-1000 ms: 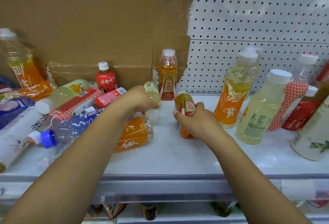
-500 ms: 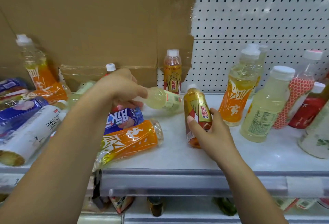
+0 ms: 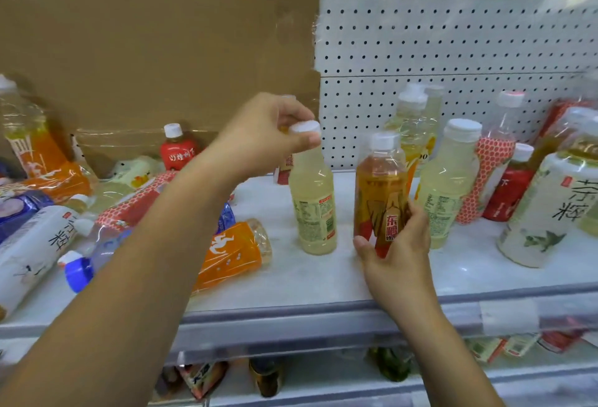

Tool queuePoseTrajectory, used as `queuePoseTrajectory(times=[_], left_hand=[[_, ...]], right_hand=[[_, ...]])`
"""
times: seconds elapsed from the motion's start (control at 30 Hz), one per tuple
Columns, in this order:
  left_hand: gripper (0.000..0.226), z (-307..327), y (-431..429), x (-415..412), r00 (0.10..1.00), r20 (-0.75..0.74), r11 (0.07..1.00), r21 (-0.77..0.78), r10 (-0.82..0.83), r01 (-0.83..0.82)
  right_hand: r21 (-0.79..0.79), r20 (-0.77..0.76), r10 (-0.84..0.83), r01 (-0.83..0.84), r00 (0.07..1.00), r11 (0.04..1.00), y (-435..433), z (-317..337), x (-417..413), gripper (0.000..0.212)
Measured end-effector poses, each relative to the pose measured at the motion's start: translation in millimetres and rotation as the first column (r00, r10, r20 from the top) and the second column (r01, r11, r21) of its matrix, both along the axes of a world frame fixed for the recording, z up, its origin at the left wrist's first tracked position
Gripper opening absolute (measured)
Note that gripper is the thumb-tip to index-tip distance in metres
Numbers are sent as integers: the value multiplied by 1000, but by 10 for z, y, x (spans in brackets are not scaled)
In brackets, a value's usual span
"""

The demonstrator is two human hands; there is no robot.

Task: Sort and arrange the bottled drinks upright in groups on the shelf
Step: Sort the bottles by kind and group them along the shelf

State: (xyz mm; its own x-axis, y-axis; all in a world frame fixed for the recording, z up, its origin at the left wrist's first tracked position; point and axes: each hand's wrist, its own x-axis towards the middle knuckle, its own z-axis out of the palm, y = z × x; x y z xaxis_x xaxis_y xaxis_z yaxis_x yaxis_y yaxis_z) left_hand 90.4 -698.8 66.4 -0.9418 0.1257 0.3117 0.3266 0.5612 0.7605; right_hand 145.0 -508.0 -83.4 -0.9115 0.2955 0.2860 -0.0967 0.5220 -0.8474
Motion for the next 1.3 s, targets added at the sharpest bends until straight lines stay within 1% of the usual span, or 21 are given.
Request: queuePoseTrajectory(times=[0.13, 0.27, 0.37, 0.43, 0.47, 0.53, 0.57, 0.6, 0.63, 0.67, 0.73, 0.83, 0.9, 0.93, 1.0, 1.03, 1.1, 1.13, 1.2, 1.23, 1.3], left_hand=[[23, -86, 226, -150, 996, -79, 998, -45, -43, 40], [37, -208, 415, -299, 990, -134, 999, 20, -35, 38], [47, -282, 473, -339, 988, -136, 996, 56, -67, 75], [57, -325, 406, -282, 987, -131, 991, 81, -96, 108], [60, -353, 339, -246, 986, -141, 990, 96, -85, 99], [57, -420, 132, -141, 986, -167, 992, 125, 6, 15], [49, -440, 24, -57, 983, -175, 990, 140, 57, -32], [38, -455, -85, 32, 979, -173, 985, 153, 106, -79], [27, -482, -225, 114, 975, -156, 979, 156, 156, -131], [17, -514, -363, 188, 970, -137, 973, 149, 199, -178], [11, -590, -677, 333, 952, -100, 954, 113, 290, -278], [19, -683, -1085, 605, 889, -96, 894, 69, 447, -442], [25, -761, -1283, 806, 826, -96, 831, 24, 555, -555], [30, -815, -1362, 900, 783, -81, 785, -9, 616, -619], [40, -958, -1523, 1052, 696, -21, 694, -57, 718, -718], [45, -1028, -1589, 1120, 661, 17, 660, -68, 750, -748], [52, -1143, -1681, 1231, 608, 99, 615, -79, 788, -784], [52, -1182, -1705, 1276, 593, 140, 605, -68, 793, -793], [48, -1244, -1720, 1329, 598, 212, 615, -19, 773, -788], [44, -1270, -1722, 1342, 603, 248, 619, 14, 759, -785], [41, -1300, -1744, 1348, 618, 280, 624, 78, 735, -778]], right_hand=[[-8, 16, -35, 35, 999, 999, 132, -35, 9, 90], [32, -14, -90, 90, 996, 995, 137, -72, -32, 88], [71, -24, -205, 206, 979, 976, 52, -72, -18, 92], [64, -89, -276, 282, 957, 957, -8, -71, 63, 96], [48, -160, -287, 298, 945, 953, -30, -81, 108, 96], [46, -301, -217, 242, 929, 969, -120, -82, 194, 82], [70, -330, -144, 176, 933, 982, -165, -72, 220, 70], [117, -327, -48, 91, 944, 989, -216, -48, 224, 59], [177, -289, 65, -13, 955, 984, -294, -22, 221, 51], [240, -240, 180, -121, 954, 963, -381, 13, 214, 48], [344, -153, 388, -319, 909, 883, -556, 85, 166, 48], [455, -90, 621, -522, 779, 721, -852, 192, 66, 55], [521, -88, 714, -579, 694, 627, -1038, 231, -14, 59], [559, -64, 747, -596, 662, 577, -1127, 257, -49, 62], [621, 39, 788, -633, 614, 462, -1289, 310, -101, 72], [647, 84, 794, -639, 602, 416, -1358, 324, -122, 77], [719, 148, 775, -605, 615, 343, -1462, 316, -159, 84], [758, 160, 761, -572, 628, 313, -1491, 299, -174, 87], [815, 157, 744, -511, 650, 274, -1503, 248, -190, 92], [823, 160, 738, -502, 656, 268, -1490, 234, -191, 94], [808, 171, 723, -515, 669, 285, -1444, 223, -197, 98]])
